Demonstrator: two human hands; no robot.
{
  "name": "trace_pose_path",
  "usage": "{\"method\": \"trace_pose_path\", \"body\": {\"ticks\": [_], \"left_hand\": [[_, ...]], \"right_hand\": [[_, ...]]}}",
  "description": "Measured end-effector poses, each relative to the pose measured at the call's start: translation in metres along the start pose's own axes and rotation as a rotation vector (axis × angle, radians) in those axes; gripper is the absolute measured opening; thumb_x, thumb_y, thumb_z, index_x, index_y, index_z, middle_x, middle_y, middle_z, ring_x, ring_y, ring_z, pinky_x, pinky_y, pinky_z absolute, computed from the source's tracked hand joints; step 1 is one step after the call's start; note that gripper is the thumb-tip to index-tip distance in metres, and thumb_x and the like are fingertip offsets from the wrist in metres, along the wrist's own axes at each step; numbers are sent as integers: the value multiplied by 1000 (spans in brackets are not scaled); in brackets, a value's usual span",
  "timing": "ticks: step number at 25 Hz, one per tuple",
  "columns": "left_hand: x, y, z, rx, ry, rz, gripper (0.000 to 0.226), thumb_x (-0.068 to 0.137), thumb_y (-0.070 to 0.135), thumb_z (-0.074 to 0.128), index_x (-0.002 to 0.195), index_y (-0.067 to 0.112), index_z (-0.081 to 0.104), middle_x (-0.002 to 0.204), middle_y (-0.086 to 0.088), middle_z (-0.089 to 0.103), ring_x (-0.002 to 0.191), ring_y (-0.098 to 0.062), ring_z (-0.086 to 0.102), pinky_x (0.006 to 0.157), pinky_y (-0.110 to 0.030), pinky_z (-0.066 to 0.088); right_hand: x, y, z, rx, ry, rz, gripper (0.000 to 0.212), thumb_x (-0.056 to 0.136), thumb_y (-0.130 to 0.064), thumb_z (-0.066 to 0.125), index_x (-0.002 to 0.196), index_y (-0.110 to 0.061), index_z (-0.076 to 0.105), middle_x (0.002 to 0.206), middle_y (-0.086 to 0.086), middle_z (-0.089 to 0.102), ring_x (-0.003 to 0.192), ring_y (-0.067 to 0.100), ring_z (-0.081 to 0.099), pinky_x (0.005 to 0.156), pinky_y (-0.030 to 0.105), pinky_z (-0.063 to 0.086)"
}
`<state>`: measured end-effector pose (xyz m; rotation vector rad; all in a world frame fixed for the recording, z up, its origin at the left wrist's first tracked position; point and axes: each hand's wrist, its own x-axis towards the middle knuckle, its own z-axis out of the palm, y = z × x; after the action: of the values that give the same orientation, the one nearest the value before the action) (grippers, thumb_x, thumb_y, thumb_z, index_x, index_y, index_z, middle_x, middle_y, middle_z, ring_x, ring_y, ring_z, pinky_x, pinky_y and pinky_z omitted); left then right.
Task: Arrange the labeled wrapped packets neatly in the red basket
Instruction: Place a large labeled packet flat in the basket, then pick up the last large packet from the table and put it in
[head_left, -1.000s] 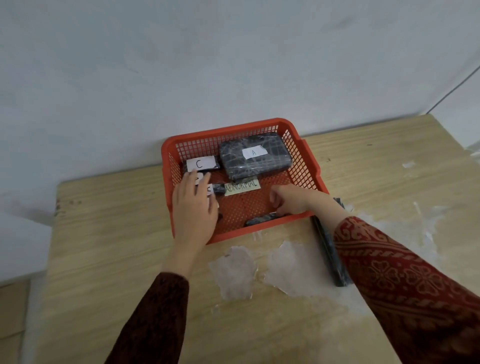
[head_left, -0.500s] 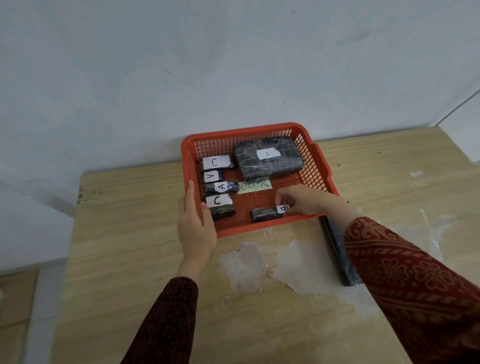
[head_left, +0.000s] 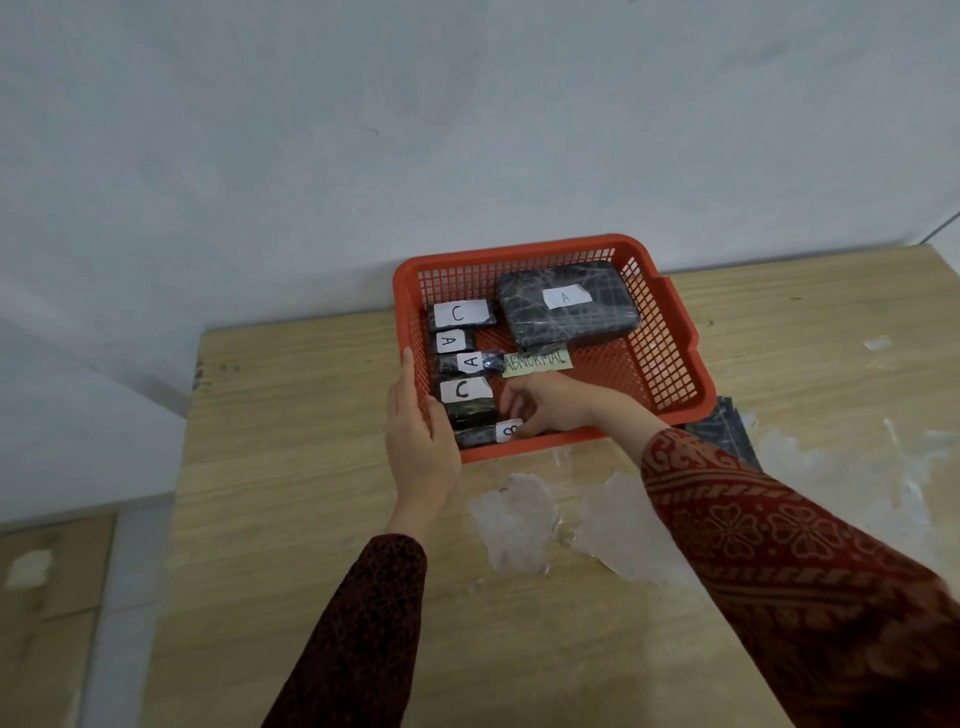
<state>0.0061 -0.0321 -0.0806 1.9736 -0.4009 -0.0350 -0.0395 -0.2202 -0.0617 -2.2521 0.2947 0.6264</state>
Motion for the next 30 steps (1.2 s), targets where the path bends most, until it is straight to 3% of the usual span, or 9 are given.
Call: {"method": "trace_pose_path", "body": {"ticks": [4, 8, 11, 13, 15, 19, 25, 27, 30], "left_hand": [[0, -1, 0, 5, -9, 0, 56, 95, 8, 38, 149, 19, 27, 134, 9, 41, 110, 28, 31, 88, 8, 23], [0, -2, -1, 48, -41, -10, 56, 97, 11, 39, 150, 23, 23, 142, 0, 42, 110, 19, 30, 83, 9, 24], [-2, 6, -4, 168, -38, 9, 55, 96, 13, 42, 149, 19, 26, 143, -10, 42, 122, -8, 40, 100, -20, 38], [-3, 12, -7, 348, 2, 55, 50, 93, 11, 47, 142, 10, 39, 142, -19, 41, 131, -31, 37, 109, -48, 32], [-6, 18, -9, 478, 0, 108, 41, 91, 10, 51, 132, 6, 50, 143, -23, 40, 136, -39, 30, 113, -56, 21], [-32, 44, 1, 462, -64, 363, 31, 89, 7, 55, 120, 6, 60, 138, -20, 48, 134, -37, 36, 113, -53, 21], [-99, 101, 85, 240, -709, 766, 36, 93, 8, 51, 129, 9, 55, 127, -9, 57, 119, -21, 53, 100, -30, 43], [-109, 108, 118, 398, -994, 815, 49, 94, 10, 48, 143, 14, 40, 146, -11, 41, 136, -25, 36, 109, -32, 31], [-103, 110, 154, 704, -1095, 1015, 61, 94, 11, 47, 150, 20, 24, 158, -10, 19, 147, -24, 9, 119, -39, 10]], "right_hand": [[-11, 4, 0, 25, 65, 3, 22, 83, -23, 71, 102, -16, 62, 102, 1, 65, 97, 18, 61, 88, 30, 51], [-59, 4, -2, 135, 346, -55, 16, 88, -27, 63, 104, -24, 61, 98, -14, 64, 94, 1, 61, 75, 10, 47], [-118, 23, 17, 261, 716, -67, 14, 89, -21, 60, 103, -25, 62, 95, -19, 63, 91, -8, 60, 78, 6, 48], [-153, 44, 38, 272, 977, 34, 14, 89, -13, 61, 100, -19, 63, 94, -11, 64, 90, 2, 61, 76, 10, 46], [-179, 67, 60, 242, 1144, 234, 14, 86, -11, 63, 101, -12, 63, 97, -1, 61, 95, 19, 61, 75, 20, 42], [-200, 102, 103, 124, 1047, 632, 56, 77, -36, 73, 124, -15, 51, 139, 15, 40, 130, 35, 37, 102, 49, 35], [-196, 119, 129, 116, 969, 739, 84, 75, -43, 71, 144, -21, 29, 151, 18, 24, 138, 37, 24, 108, 51, 27], [-206, 123, 132, 167, 1011, 699, 78, 77, -37, 71, 143, -17, 34, 147, 17, 32, 134, 36, 30, 107, 48, 31], [-235, 124, 144, 262, 1090, 548, 65, 79, -32, 69, 136, -17, 44, 142, 12, 39, 130, 29, 35, 109, 43, 34]]}}
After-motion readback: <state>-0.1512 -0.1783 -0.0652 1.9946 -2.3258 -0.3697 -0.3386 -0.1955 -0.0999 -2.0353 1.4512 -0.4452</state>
